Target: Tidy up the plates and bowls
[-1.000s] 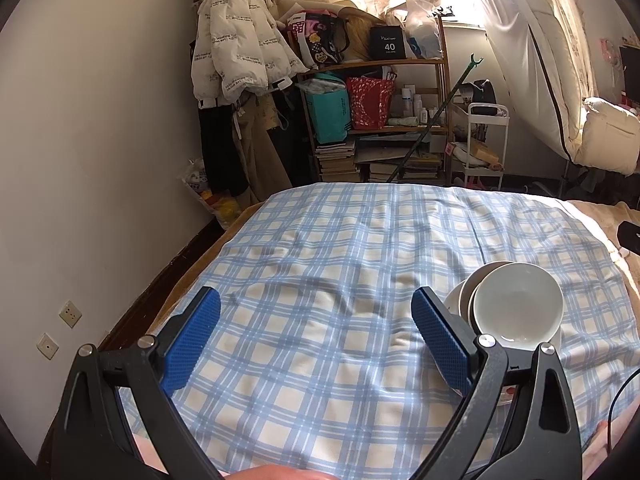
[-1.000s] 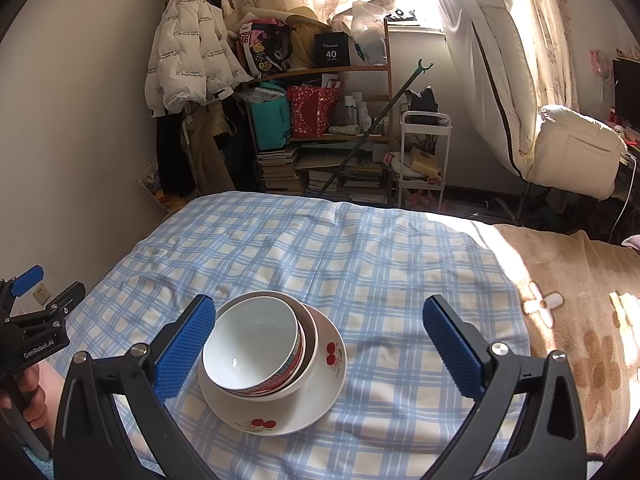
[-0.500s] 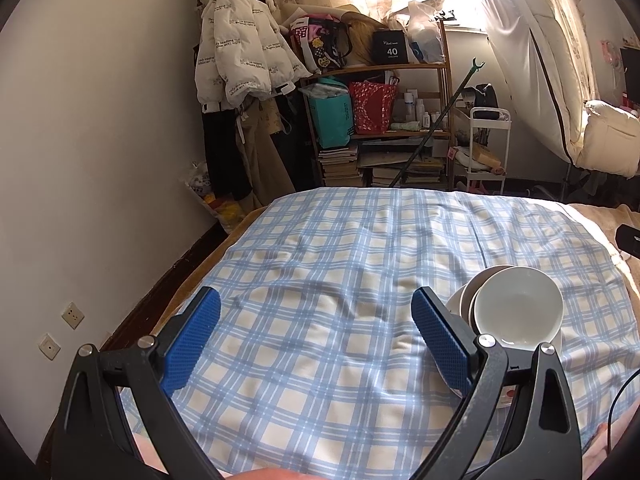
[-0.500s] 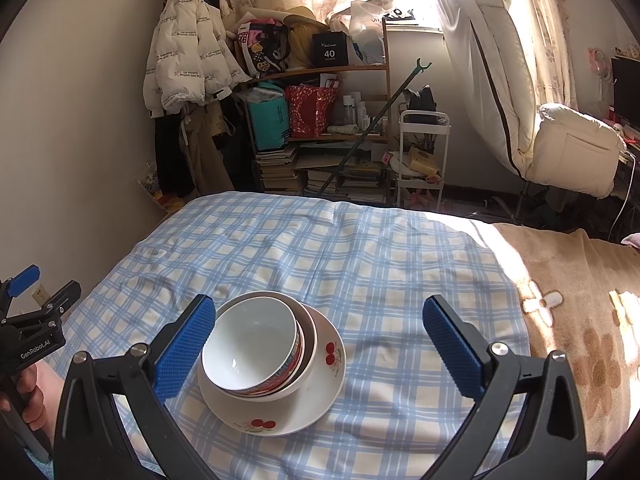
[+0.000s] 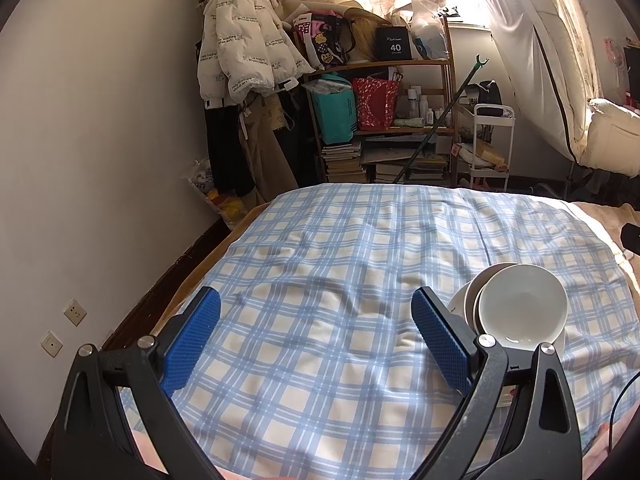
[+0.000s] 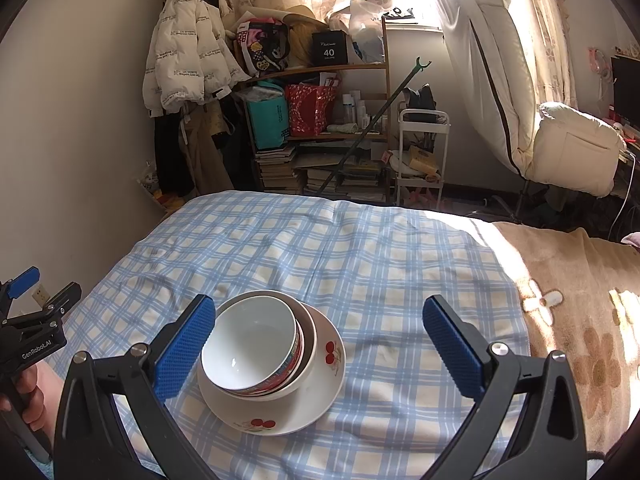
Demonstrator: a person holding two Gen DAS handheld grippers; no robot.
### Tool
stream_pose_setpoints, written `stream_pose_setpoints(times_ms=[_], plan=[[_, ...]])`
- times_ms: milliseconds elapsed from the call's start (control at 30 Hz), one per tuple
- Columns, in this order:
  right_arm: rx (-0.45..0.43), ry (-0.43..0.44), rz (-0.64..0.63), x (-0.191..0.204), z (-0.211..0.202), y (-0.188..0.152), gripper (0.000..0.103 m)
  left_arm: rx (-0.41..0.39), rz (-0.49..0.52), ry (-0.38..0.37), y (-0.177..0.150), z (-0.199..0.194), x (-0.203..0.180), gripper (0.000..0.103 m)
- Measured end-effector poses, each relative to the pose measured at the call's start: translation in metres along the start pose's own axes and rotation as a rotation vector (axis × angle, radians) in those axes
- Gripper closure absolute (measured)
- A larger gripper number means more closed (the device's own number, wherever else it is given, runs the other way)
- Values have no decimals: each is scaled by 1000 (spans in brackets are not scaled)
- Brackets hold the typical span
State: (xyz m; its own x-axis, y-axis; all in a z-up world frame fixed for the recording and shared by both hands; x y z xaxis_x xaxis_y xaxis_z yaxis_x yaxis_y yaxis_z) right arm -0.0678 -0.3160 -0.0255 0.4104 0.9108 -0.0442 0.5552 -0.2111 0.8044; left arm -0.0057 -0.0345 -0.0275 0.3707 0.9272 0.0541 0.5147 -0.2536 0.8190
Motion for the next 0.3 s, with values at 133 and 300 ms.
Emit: stream_pose_setpoints(times_ms=[133, 300], plan=[[0, 1, -1, 1, 0, 0, 0, 0, 1, 5, 0, 0, 0, 8], [1, 0, -1, 1, 0, 0, 0, -4, 3, 10, 0, 0, 1, 8]])
Point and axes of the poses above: each gripper's, at about its wrist camera, not at the fingertips, and z roughly the way its jaws point, x to its left, y to its top, the point moved 4 cm from there along z, roughly the way its jaws point, and after that the axes turned 15 degrees about -y, right-handed, at the moved point
